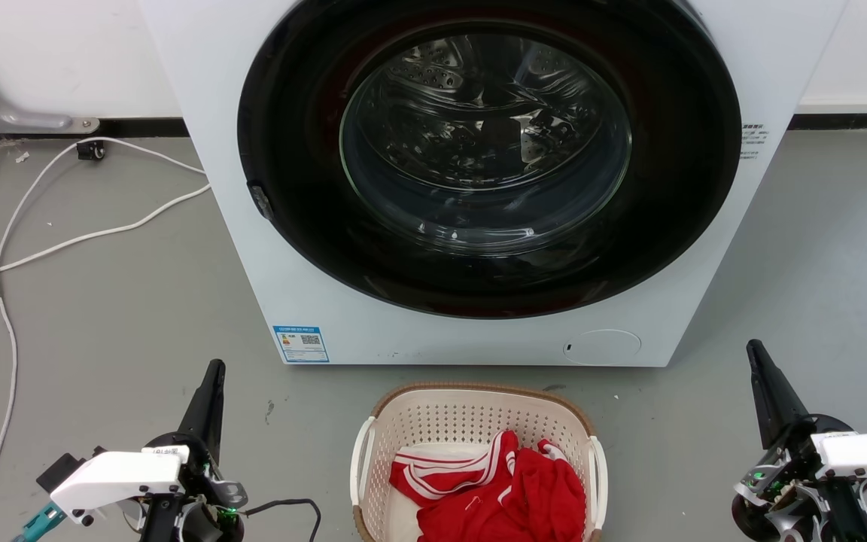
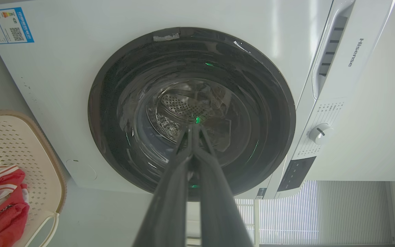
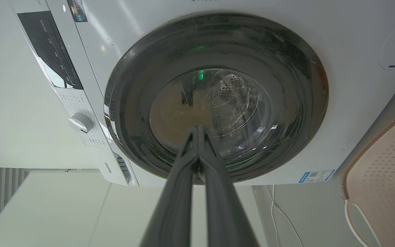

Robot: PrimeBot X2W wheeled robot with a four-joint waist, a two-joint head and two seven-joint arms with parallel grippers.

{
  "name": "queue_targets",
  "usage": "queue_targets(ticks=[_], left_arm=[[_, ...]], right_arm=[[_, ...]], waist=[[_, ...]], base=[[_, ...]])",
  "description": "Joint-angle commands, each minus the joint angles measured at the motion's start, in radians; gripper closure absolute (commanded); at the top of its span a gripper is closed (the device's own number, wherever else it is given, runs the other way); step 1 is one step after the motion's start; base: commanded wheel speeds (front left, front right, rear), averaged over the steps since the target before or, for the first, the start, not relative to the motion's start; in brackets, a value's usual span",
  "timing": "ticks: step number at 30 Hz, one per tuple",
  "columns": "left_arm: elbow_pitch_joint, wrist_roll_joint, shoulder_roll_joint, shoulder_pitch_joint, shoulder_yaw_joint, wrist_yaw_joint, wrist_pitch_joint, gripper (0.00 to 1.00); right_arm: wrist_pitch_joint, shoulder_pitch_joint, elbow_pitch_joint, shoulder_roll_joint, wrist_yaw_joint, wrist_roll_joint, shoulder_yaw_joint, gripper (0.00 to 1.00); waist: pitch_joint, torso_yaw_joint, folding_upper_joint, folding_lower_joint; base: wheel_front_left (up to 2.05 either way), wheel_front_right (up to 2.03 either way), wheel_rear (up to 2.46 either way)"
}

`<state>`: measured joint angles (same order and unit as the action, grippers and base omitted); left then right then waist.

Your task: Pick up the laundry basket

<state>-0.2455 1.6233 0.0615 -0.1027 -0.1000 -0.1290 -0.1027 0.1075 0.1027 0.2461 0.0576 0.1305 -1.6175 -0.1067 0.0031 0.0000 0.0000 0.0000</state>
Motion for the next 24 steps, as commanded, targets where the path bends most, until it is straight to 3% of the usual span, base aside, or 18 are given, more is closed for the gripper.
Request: queue_targets(ticks=[1, 24], left_arm=[[-0.001, -0.004, -0.001, -0.011, -0.002, -0.003, -0.002, 1.0], [-0.002, -0.009, -0.004, -0.012, -0.007, -0.003, -0.007, 1.0]], right_arm=[[0.002, 0.013, 0.001, -0.004, 0.0, 0.007, -0.002, 1.0], [0.004, 0.013, 0.002, -0.006, 0.0, 0.009, -0.004, 1.0]], waist=[[0.0, 0.0, 0.0, 0.0], [0.0, 0.0, 0.0, 0.0]], base=[[0.0, 0.0, 0.0], [0.0, 0.0, 0.0]])
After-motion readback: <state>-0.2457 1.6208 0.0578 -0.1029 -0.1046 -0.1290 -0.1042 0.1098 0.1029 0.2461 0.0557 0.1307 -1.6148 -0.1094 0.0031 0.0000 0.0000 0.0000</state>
